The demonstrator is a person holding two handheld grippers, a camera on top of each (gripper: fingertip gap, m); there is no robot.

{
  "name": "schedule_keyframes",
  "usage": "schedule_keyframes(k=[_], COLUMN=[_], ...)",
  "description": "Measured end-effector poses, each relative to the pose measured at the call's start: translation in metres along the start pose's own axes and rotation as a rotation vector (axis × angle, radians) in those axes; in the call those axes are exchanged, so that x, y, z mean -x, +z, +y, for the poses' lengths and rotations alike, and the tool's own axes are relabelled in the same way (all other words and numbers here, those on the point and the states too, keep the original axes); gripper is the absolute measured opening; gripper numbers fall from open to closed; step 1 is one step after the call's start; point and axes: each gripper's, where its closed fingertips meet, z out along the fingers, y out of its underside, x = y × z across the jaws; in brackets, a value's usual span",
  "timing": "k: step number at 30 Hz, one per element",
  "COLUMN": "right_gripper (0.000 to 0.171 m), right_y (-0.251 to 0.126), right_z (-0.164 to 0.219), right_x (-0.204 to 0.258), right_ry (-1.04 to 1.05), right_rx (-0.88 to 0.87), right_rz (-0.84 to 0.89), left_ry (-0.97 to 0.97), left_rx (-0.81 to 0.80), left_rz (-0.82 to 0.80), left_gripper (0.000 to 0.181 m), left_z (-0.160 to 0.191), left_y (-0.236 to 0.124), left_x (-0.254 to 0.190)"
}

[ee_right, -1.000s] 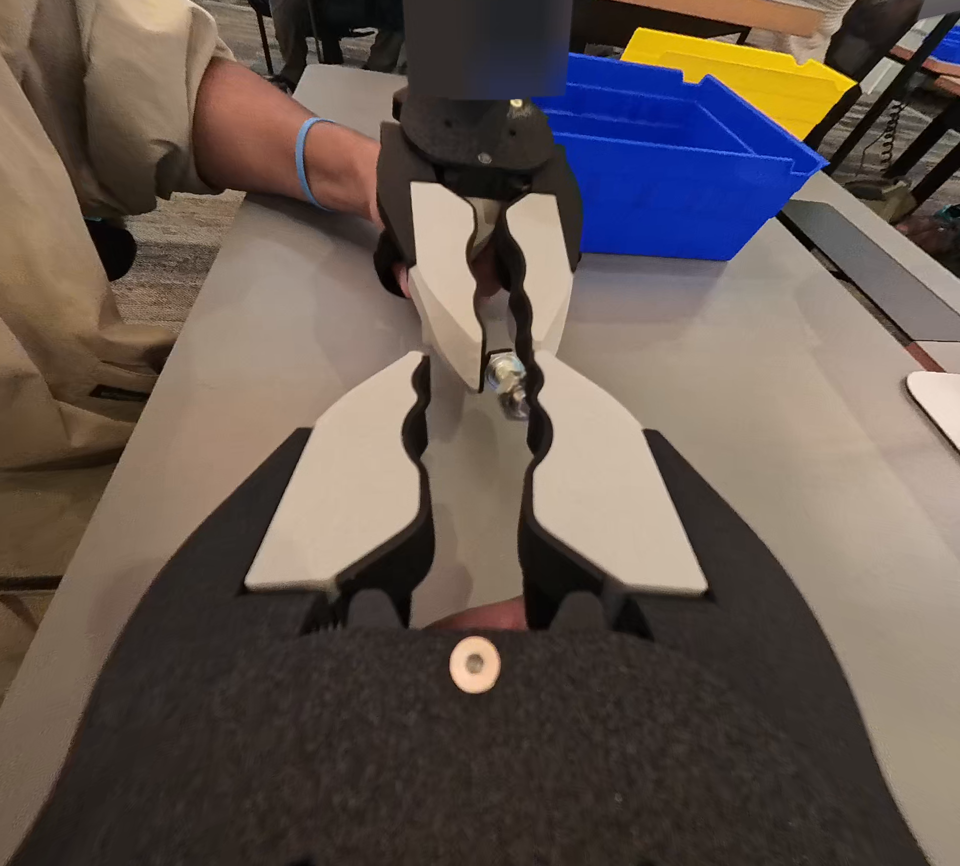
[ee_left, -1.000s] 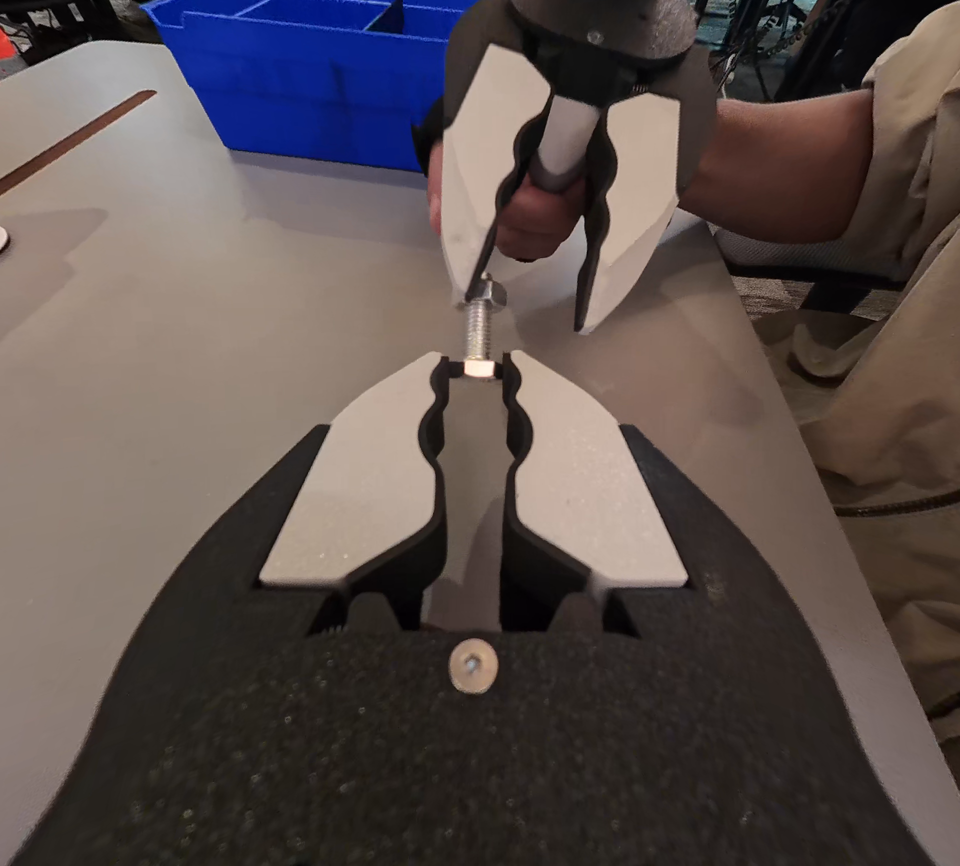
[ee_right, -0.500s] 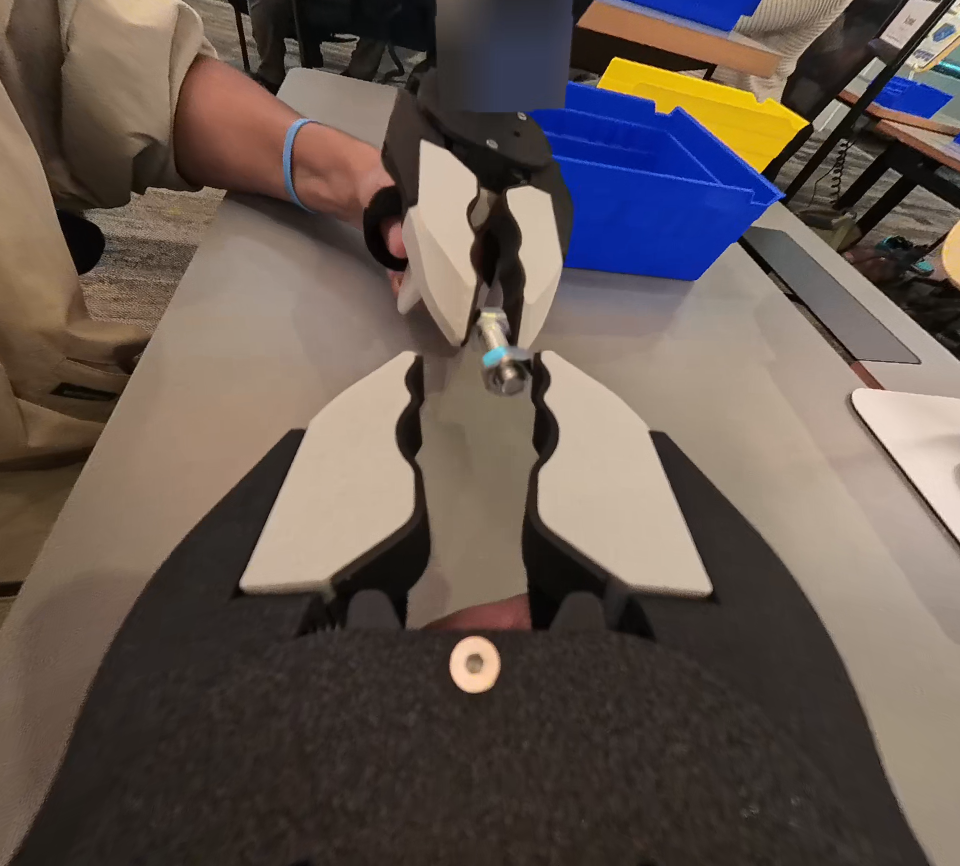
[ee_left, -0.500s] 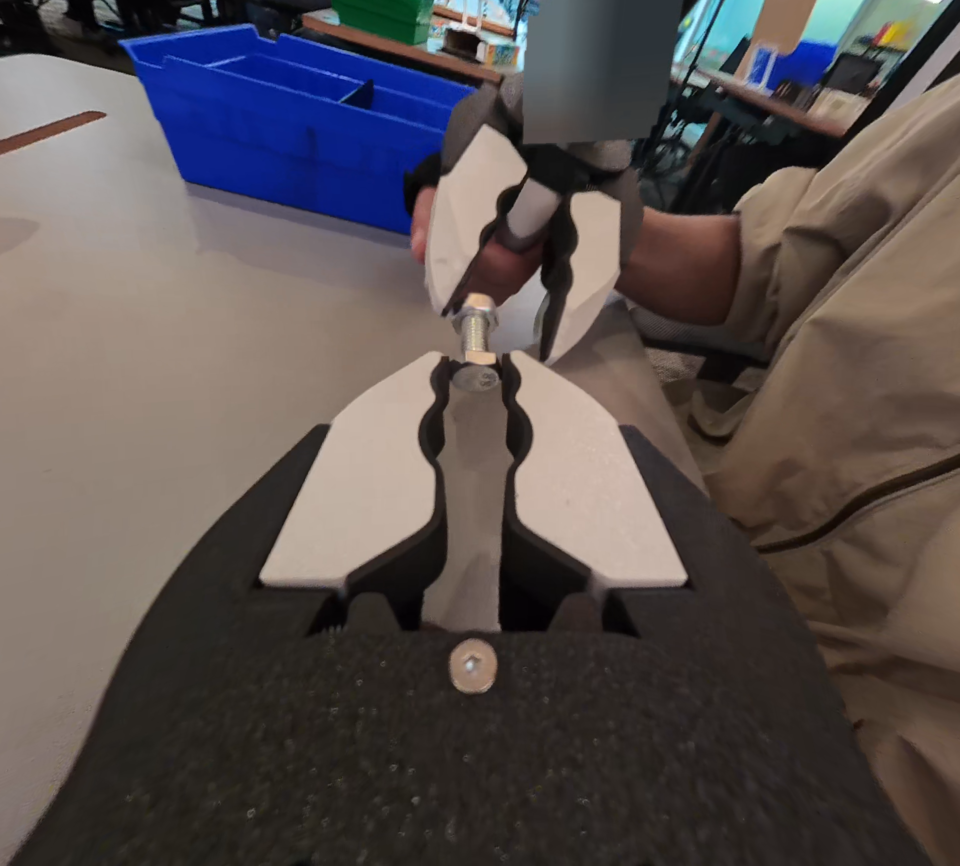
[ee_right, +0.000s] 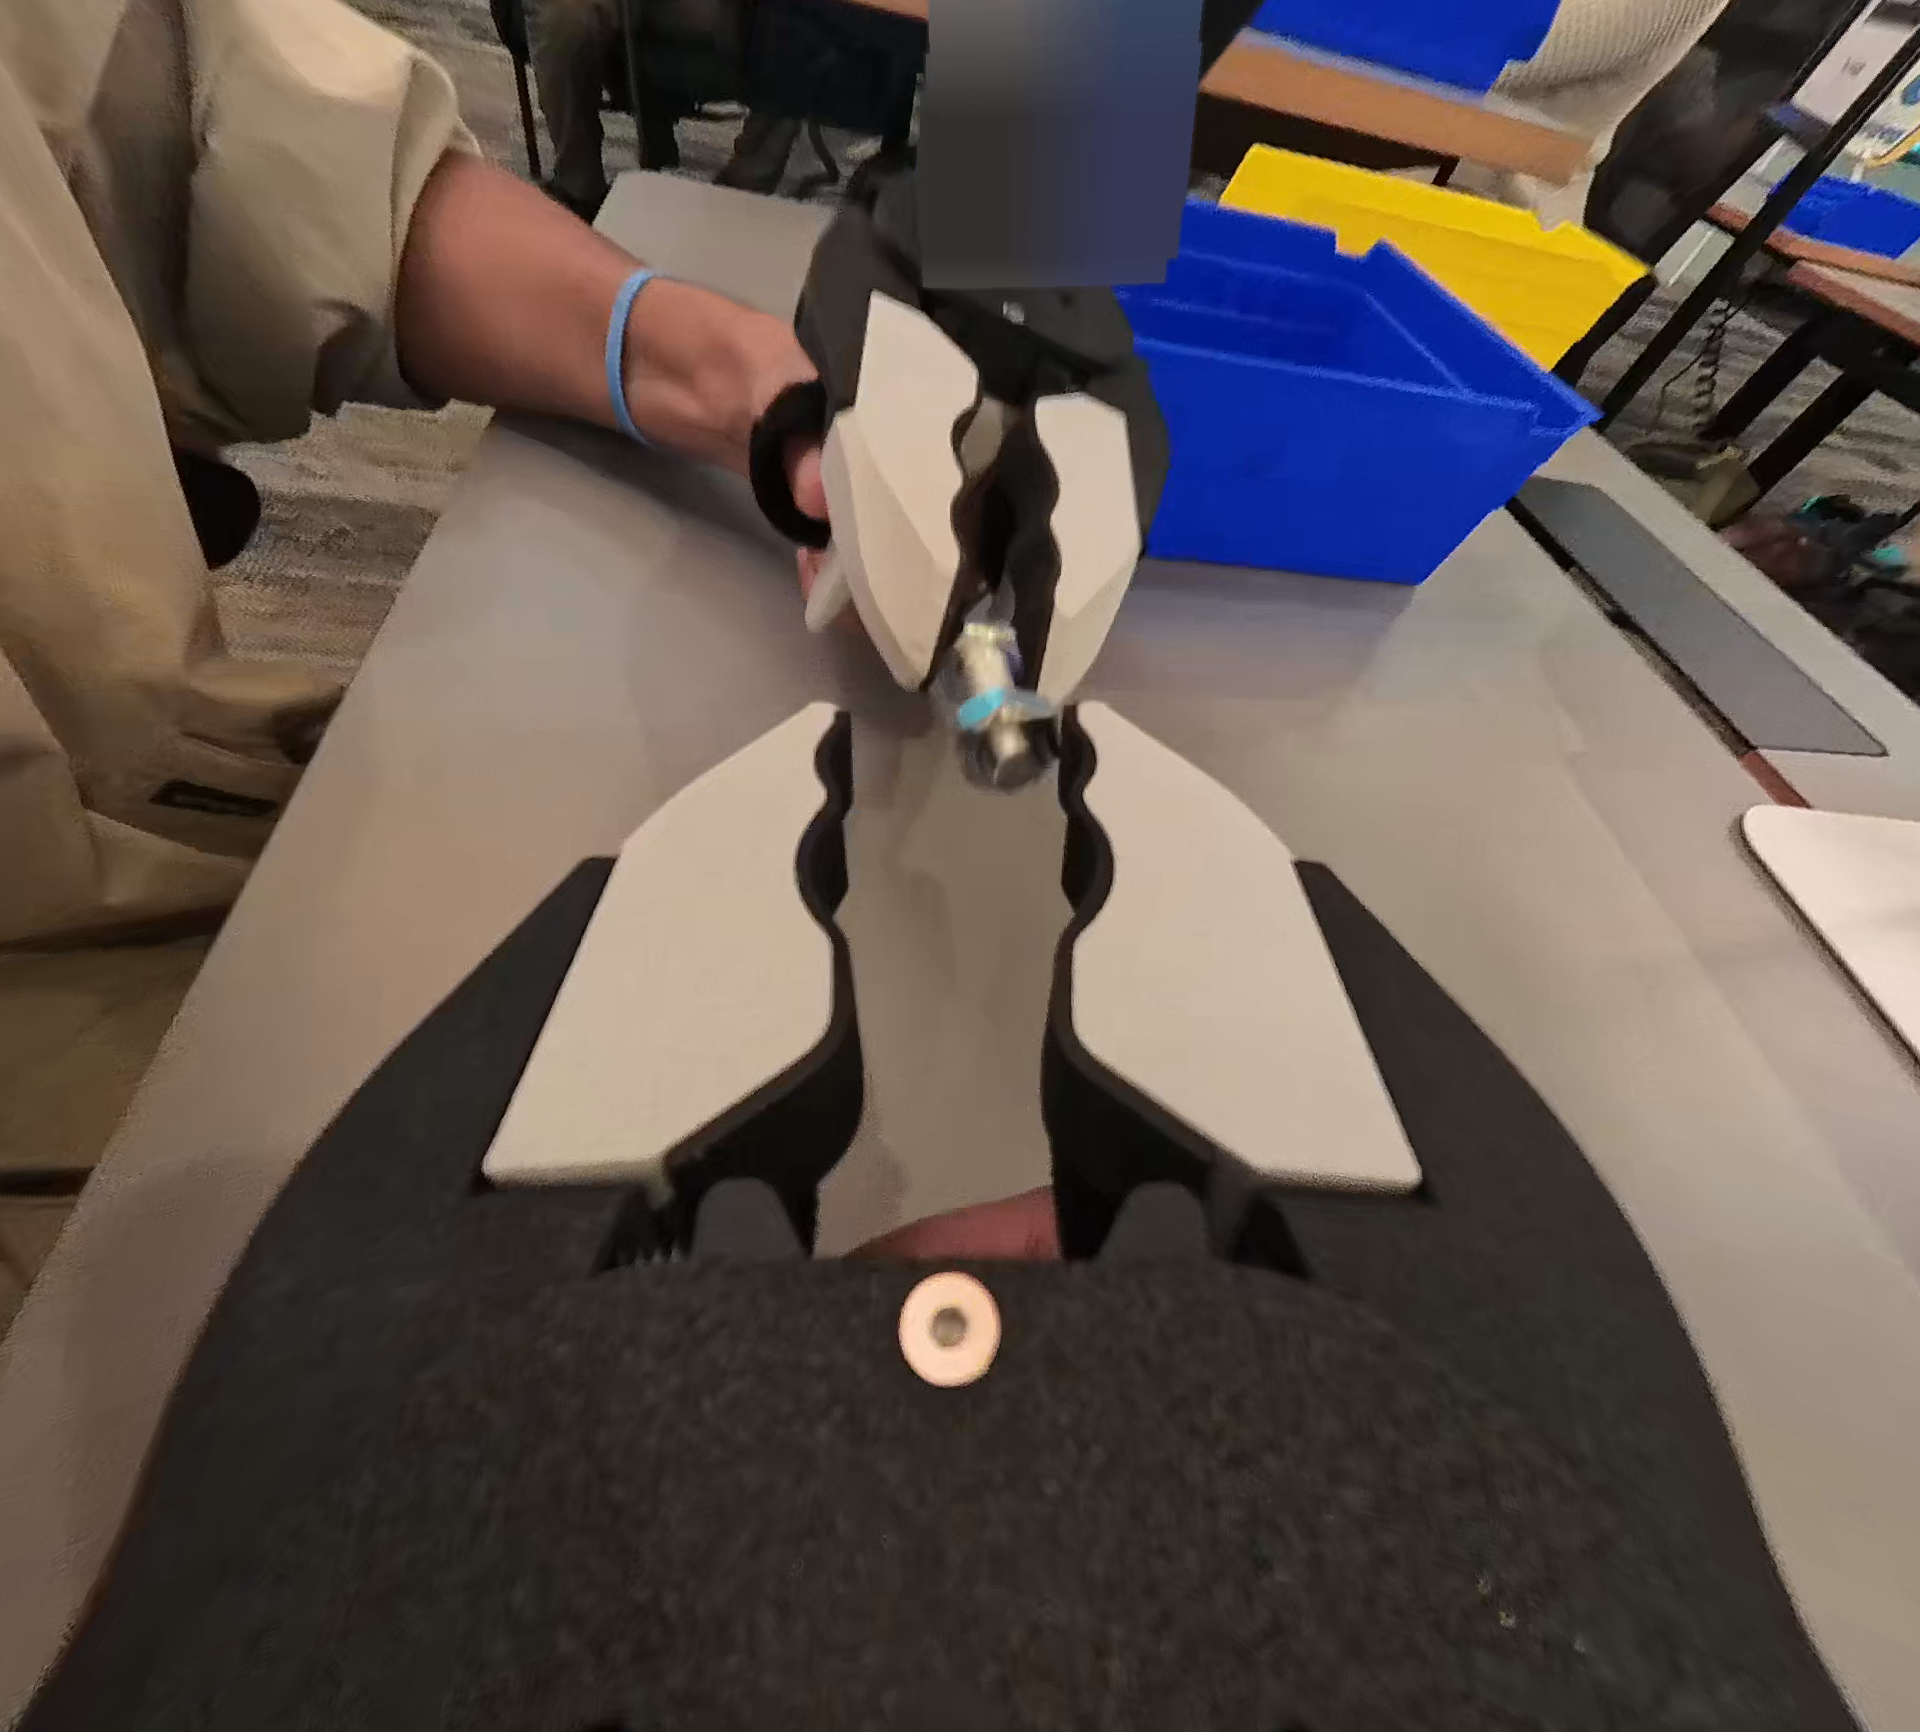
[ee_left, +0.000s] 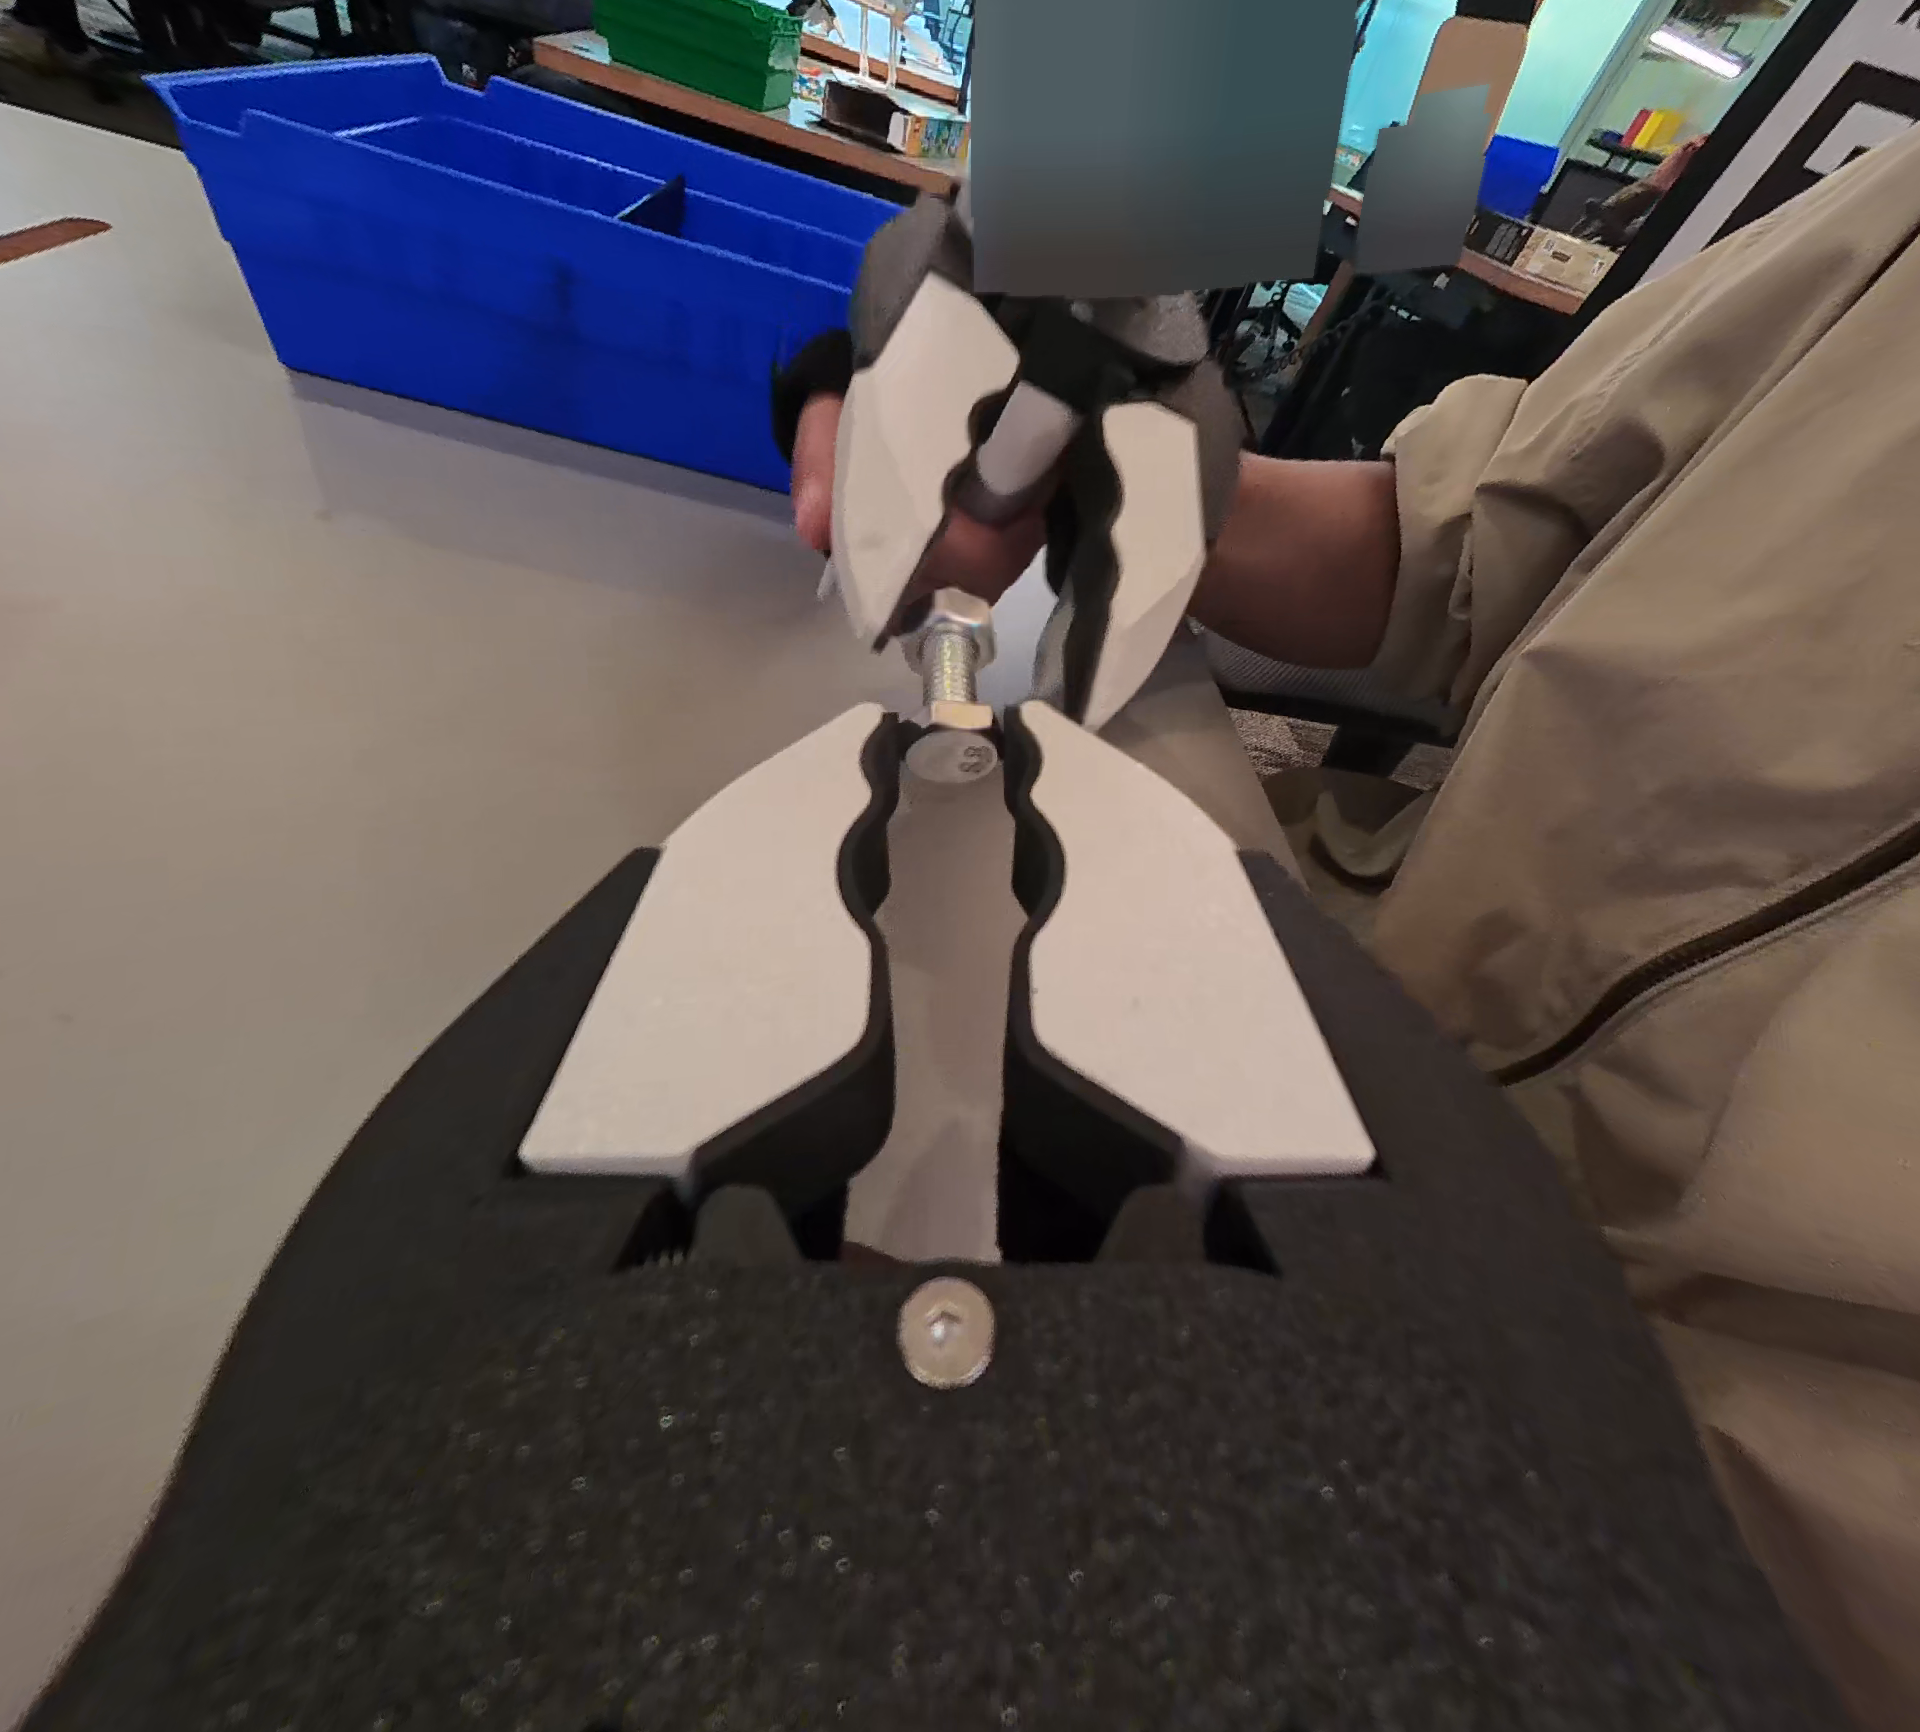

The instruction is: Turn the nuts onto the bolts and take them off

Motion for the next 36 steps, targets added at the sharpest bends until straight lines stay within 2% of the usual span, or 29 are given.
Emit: schedule_keyframes(k=[4, 7, 14, 17, 20, 23, 24, 27, 33, 35, 36], right_gripper=[0.038, 0.039, 0.038, 0.039, 0.046, 0.051, 0.044, 0.042, 0.047, 0.047, 0.053], right_y=[0.001, 0.001, -0.009, -0.007, 0.001, 0.004, 0.002, -0.005, 0.003, 0.007, 0.007], right_z=[0.016, 0.013, -0.029, -0.008, 0.011, -0.003, -0.011, -0.026, 0.018, 0.016, 0.009], right_x=[0.0, 0.001, 0.003, -0.005, 0.002, 0.005, 0.006, 0.002, -0.001, 0.005, 0.005], right_ry=[0.037, 0.066, 0.093, 0.11, 0.18, 0.135, 0.12, 0.102, 0.187, 0.184, 0.174], right_rx=[0.033, 0.015, -0.153, -0.068, -0.011, -0.062, -0.088, -0.138, 0.008, -0.002, -0.024], right_rz=[-0.007, -0.023, -0.062, -0.03, -0.088, -0.071, -0.072, -0.057, -0.055, -0.082, -0.074], left_ry=[0.001, 0.001, 0.018, 0.029, 0.033, 0.025, 0.022, 0.022, 0.039, 0.036, 0.038], left_rx=[-0.027, -0.023, 0.037, 0.011, 0.002, 0.028, 0.036, 0.048, -0.001, 0.012, 0.023], left_rz=[0.007, 0.008, -0.027, -0.017, -0.013, -0.022, -0.033, -0.044, -0.011, -0.021, -0.033], left_gripper=[0.019, 0.019, 0.019, 0.019, 0.019, 0.019, 0.019, 0.019, 0.019, 0.019, 0.019], left_z=[-0.007, -0.006, 0.007, 0.001, -0.003, 0.003, 0.005, 0.009, -0.003, -0.001, 0.002], left_y=[-0.004, -0.004, 0.003, -0.001, -0.003, -0.001, 0.0, 0.001, -0.004, -0.004, -0.003], left_x=[-0.002, -0.001, 0.004, 0.001, -0.001, 0.003, 0.006, 0.009, 0.0, 0.002, 0.005])
